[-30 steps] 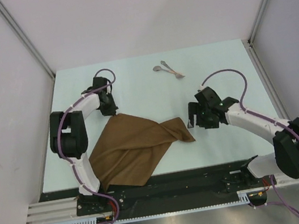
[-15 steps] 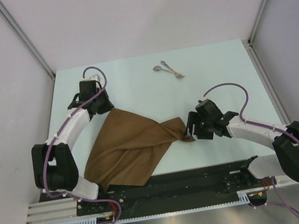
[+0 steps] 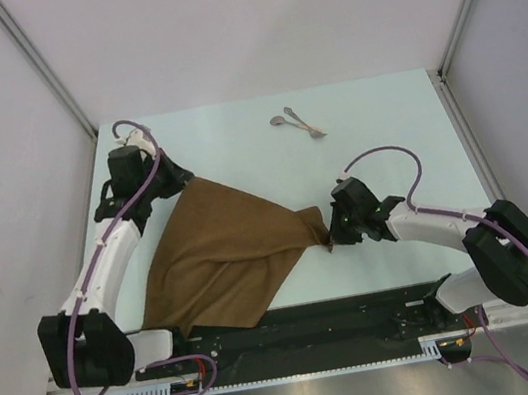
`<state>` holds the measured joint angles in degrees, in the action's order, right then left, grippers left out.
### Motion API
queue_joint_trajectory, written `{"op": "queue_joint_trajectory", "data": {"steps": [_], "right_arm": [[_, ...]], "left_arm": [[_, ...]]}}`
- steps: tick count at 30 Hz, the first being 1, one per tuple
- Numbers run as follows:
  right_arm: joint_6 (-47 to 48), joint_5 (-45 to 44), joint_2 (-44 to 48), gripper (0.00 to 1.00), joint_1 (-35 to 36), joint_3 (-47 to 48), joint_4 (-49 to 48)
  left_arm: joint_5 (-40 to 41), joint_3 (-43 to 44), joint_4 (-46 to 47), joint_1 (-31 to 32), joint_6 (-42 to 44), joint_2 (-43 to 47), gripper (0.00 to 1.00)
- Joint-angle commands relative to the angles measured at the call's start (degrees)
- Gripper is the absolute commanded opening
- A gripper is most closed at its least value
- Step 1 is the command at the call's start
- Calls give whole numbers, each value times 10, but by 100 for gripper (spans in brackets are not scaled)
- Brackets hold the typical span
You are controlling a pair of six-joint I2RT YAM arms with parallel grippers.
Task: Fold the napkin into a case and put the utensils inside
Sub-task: Pick up the crumpled napkin from the center of the board, then flatten out the crumpled napkin at the center of the board.
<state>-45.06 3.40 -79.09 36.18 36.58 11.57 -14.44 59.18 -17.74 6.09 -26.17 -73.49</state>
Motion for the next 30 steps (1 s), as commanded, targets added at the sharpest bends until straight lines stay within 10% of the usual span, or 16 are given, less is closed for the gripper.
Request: {"op": "queue_joint_trajectory", "data": {"steps": [1, 10, 22, 30], "right_arm": [[81, -60, 31, 0, 14, 92, 65], [163, -106, 125, 0, 107, 361, 298], [201, -195, 175, 0, 356, 563, 362], [225, -182, 121, 0, 279, 614, 313]], "left_arm": [[-9, -8, 44, -20, -37, 97, 0], [112, 88, 6, -37, -13, 276, 0], [208, 212, -29, -37, 32, 422, 0], [259, 197, -4, -37, 50, 396, 0]]}}
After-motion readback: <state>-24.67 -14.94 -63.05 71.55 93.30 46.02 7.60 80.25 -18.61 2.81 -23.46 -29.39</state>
